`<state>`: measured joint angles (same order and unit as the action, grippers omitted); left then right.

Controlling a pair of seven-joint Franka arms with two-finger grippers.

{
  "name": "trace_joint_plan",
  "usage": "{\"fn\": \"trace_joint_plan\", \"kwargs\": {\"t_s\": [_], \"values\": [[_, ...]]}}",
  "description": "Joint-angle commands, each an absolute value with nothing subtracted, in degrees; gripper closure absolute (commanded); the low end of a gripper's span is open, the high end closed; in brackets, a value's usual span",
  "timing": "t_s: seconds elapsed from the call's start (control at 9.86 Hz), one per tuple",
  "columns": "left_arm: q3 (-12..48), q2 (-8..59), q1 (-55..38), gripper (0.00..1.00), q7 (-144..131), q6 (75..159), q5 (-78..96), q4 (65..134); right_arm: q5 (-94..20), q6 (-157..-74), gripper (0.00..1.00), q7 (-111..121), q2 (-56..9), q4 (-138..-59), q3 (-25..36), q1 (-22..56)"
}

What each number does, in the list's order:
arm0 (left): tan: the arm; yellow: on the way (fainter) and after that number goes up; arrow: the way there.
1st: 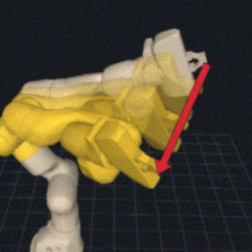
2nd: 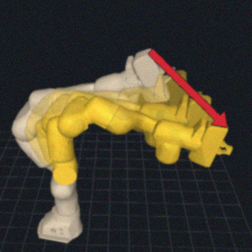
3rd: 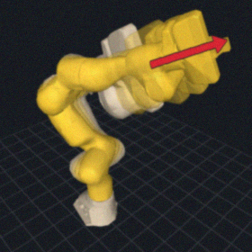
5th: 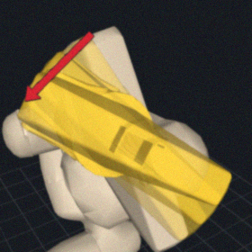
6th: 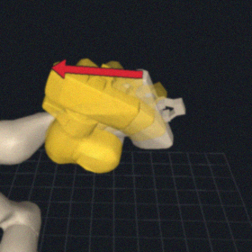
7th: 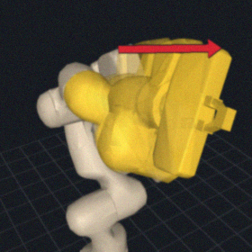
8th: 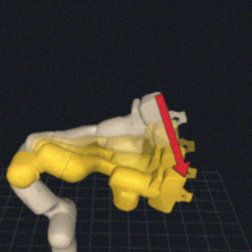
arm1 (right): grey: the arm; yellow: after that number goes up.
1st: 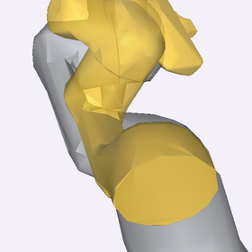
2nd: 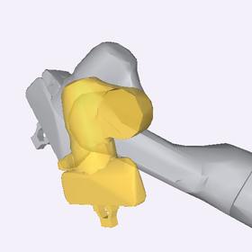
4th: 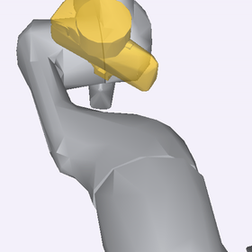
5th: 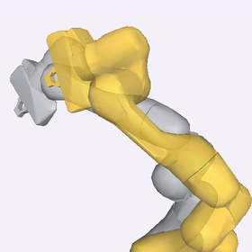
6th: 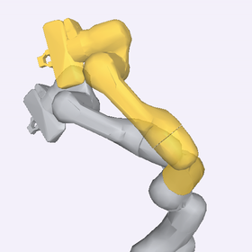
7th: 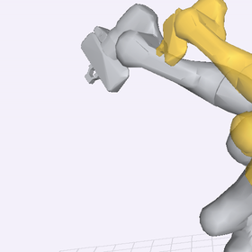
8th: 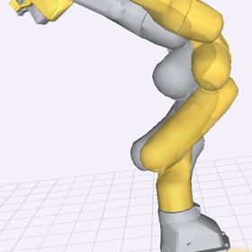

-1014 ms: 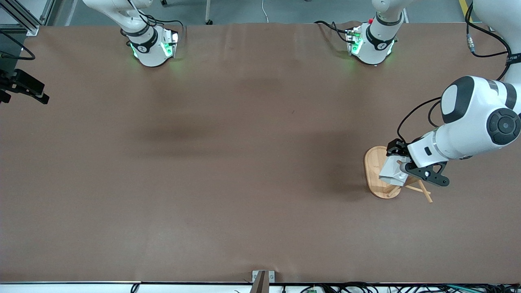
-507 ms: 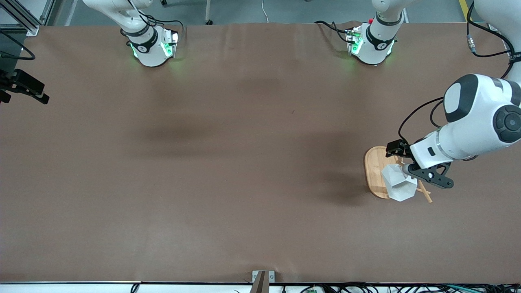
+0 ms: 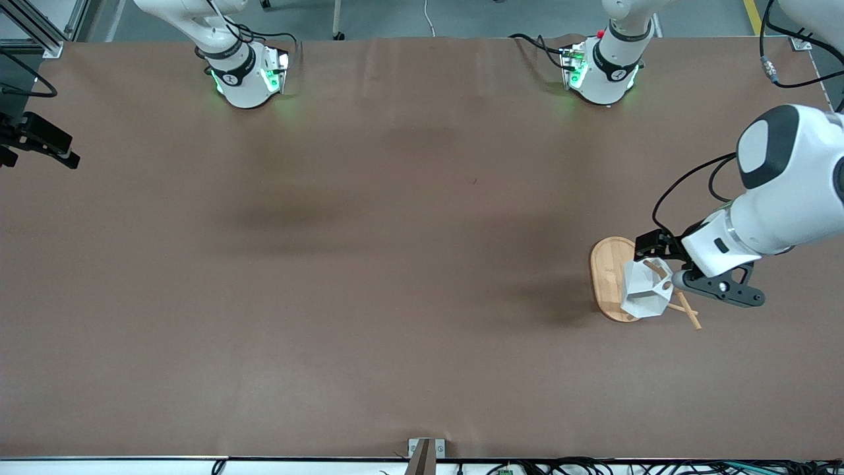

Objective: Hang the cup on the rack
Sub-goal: 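Open the left gripper and pull it back from the cup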

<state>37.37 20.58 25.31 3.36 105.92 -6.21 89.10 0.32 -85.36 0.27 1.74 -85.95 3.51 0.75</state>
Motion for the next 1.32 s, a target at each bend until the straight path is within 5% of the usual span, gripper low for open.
{"fn": "trace_joint_plan", "kwargs": {"t_s": [0.0,0.61,1.22], "values": [[37.4,20.9,25.0,0.0,2.4,101.2,-7.4,85.8,0.4,-85.6,0.0,0.1,2.2,-86.4,3.6,1.0],[38.6,14.6,24.5,0.0,0.3,99.7,-6.6,84.8,0.4,-85.7,0.0,0.1,2.2,-86.3,3.6,1.1],[13.1,4.8,3.3,0.0,1.3,97.2,-0.6,86.3,0.4,-85.7,0.0,0.1,2.2,-86.4,3.6,1.1]]}}
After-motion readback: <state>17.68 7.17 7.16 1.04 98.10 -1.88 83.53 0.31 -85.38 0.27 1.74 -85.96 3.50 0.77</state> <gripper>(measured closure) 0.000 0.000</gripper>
